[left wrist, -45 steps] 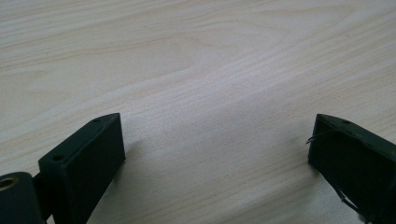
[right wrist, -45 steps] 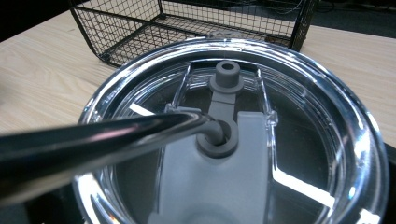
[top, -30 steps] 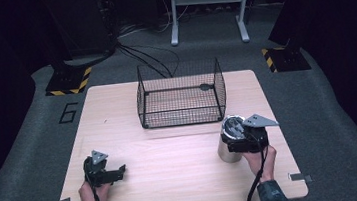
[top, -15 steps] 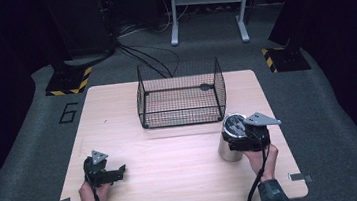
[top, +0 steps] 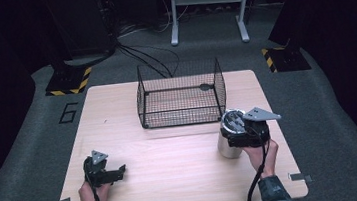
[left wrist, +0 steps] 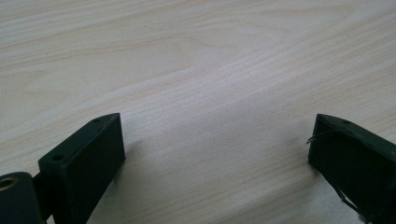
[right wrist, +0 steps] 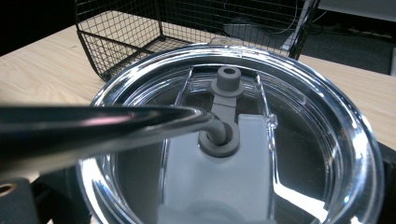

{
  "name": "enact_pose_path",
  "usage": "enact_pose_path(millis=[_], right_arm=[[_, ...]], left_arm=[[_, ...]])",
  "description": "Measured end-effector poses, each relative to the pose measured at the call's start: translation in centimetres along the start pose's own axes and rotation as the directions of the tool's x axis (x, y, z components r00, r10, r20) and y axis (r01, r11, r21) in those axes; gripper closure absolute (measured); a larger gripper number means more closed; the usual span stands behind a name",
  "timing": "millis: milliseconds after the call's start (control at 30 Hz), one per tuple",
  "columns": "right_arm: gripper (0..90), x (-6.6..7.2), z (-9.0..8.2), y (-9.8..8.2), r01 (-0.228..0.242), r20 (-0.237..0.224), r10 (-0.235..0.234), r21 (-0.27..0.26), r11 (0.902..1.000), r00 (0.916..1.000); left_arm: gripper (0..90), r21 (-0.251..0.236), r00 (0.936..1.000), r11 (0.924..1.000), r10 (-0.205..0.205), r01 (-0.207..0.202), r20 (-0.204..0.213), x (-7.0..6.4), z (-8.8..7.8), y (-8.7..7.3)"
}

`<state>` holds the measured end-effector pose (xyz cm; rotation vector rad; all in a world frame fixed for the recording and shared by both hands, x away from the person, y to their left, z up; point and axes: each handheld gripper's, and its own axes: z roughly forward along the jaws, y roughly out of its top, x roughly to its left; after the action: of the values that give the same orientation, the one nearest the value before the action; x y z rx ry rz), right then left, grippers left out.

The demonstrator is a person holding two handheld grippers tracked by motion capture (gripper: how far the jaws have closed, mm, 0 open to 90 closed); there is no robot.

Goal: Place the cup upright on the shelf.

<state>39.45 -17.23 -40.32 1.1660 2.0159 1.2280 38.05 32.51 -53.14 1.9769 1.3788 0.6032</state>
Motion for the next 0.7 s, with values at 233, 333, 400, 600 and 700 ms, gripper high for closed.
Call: enact_pose_path(millis=[233, 333, 400, 600, 700], right_arm=[[3.2, 0.2, 0.1, 1.0, 0.014, -0.011, -0.014, -0.001, 0.9999, 0.9998], [3.2, 0.3, 0.1, 1.5, 0.014, -0.022, -0.014, 0.002, 0.9999, 0.9997], [3.2, 0.4, 0.1, 1.9, 0.016, -0.025, -0.016, 0.001, 0.9999, 0.9996], [3.3, 0.7, 0.0, 3.0, 0.029, -0.038, -0.029, 0.001, 0.9996, 0.9989], [3.3, 0.7, -0.1, 3.5, 0.042, -0.045, -0.042, -0.006, 0.9991, 0.9981]], left_arm=[[3.3, 0.003, 1.0000, 1.0000, -0.001, 0.001, 0.004, 0.0, 0.0, 0.0], [3.3, 0.003, 1.0000, 1.0000, 0.000, 0.000, 0.004, 0.0, 0.0, 0.0], [3.2, -0.002, 1.0000, 1.0000, -0.002, 0.002, 0.000, 0.0, 0.1, 0.0], [3.1, -0.005, 1.0000, 1.0000, -0.006, 0.006, 0.000, 0.0, 0.1, 0.0], [2.9, 0.002, 0.9999, 1.0000, 0.000, 0.000, 0.011, 0.1, 0.1, 0.0]])
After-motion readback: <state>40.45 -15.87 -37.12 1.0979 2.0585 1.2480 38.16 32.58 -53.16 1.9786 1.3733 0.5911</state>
